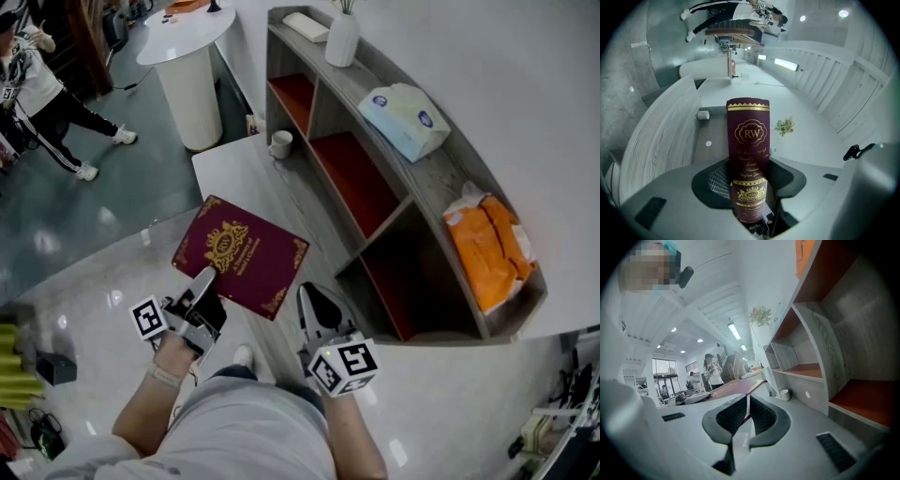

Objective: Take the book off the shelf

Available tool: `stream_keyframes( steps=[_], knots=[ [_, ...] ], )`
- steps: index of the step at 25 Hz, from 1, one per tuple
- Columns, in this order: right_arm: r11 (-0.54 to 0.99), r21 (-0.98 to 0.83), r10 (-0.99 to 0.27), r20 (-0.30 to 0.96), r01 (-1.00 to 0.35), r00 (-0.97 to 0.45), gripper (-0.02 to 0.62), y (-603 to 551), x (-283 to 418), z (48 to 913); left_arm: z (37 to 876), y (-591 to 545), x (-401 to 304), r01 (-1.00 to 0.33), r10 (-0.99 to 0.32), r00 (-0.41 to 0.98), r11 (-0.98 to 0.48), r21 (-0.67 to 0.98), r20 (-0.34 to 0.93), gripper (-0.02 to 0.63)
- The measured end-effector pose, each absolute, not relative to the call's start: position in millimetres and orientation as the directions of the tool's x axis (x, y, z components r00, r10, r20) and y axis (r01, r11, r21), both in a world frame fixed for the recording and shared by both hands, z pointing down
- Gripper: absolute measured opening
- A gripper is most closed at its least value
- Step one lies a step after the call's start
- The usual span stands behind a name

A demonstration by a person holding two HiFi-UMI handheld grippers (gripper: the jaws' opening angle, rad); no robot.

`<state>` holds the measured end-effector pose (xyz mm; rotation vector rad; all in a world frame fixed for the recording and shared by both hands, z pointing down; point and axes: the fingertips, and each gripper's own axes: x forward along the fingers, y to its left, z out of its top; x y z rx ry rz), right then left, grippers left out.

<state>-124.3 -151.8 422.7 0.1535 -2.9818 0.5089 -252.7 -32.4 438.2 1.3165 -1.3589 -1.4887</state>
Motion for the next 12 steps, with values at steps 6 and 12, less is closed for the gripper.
stream_keyframes(
  steps=[6,12],
  knots=[
    [0.932,-0.333,-0.106,0.130,-0.144,-0.986,0.031,-153,-114,425,438,-34,-248,-0.126,-0.957,-0.198,-0.188,0.974,-0.210,0.215],
    [0.926,-0.333,-0.139,0.135,-0.177,-0.981,0.031,-159,-104,427,441,-39,-243,-0.111,-0.962,-0.177,-0.192,0.975,-0.209,0.215]
  ],
)
